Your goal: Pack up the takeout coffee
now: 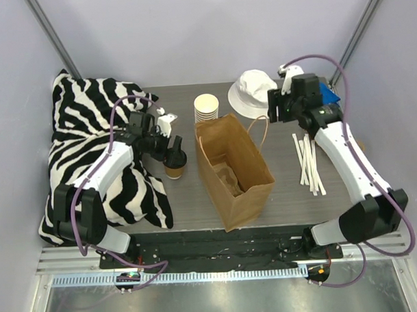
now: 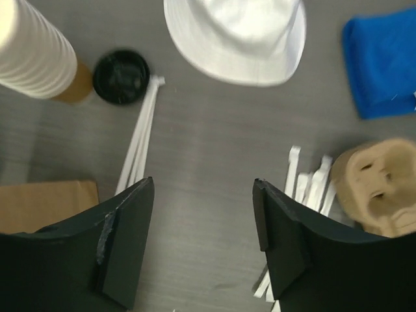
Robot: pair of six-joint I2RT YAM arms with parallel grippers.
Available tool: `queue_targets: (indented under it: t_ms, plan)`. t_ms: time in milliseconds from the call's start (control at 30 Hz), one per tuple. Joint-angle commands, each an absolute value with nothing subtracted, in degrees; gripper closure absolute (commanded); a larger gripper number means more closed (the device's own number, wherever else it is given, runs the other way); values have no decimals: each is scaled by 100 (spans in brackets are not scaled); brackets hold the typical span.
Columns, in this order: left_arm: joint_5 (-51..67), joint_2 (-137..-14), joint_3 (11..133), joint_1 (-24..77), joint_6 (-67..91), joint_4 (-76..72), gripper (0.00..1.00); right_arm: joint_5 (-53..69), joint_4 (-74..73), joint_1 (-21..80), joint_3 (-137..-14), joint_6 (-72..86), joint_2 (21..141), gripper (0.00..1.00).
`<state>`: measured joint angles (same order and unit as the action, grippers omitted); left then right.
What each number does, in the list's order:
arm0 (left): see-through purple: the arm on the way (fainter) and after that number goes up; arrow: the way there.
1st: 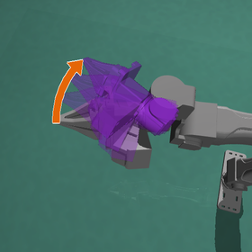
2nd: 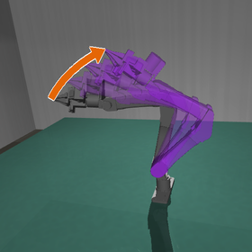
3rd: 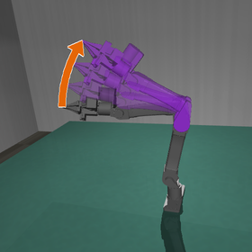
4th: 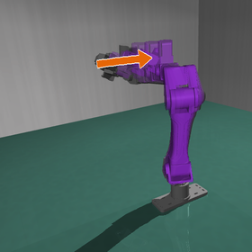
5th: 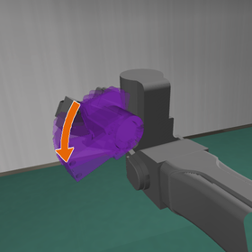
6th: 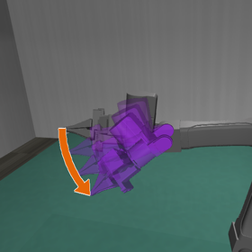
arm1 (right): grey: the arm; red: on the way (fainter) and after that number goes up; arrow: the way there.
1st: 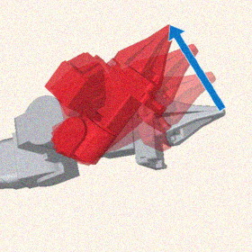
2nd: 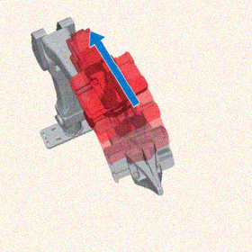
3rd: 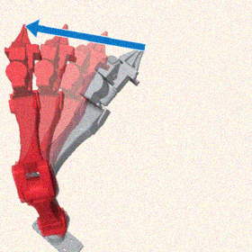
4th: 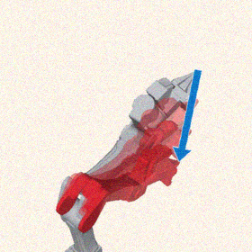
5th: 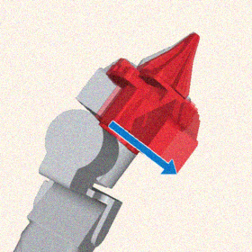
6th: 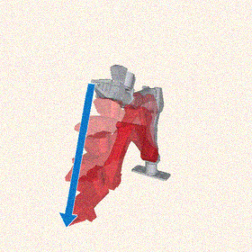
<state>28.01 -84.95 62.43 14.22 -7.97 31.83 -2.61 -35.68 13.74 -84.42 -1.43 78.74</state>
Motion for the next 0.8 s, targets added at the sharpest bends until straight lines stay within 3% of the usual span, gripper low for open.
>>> queue_targets:
  t_ms: [0,267,767]
  plan:
    - [3119,-8543,6749,1406,-870,3462,41,-115,-3323,1353,-7667,351,8138,34]
    - [3164,-8762,7303,1398,-1265,4297,40,-176,-2286,1485,-6864,1159,8542,35]
    - [3067,-9360,7690,1327,-1362,4570,40,-835,-1626,2259,-7487,1793,10458,37]
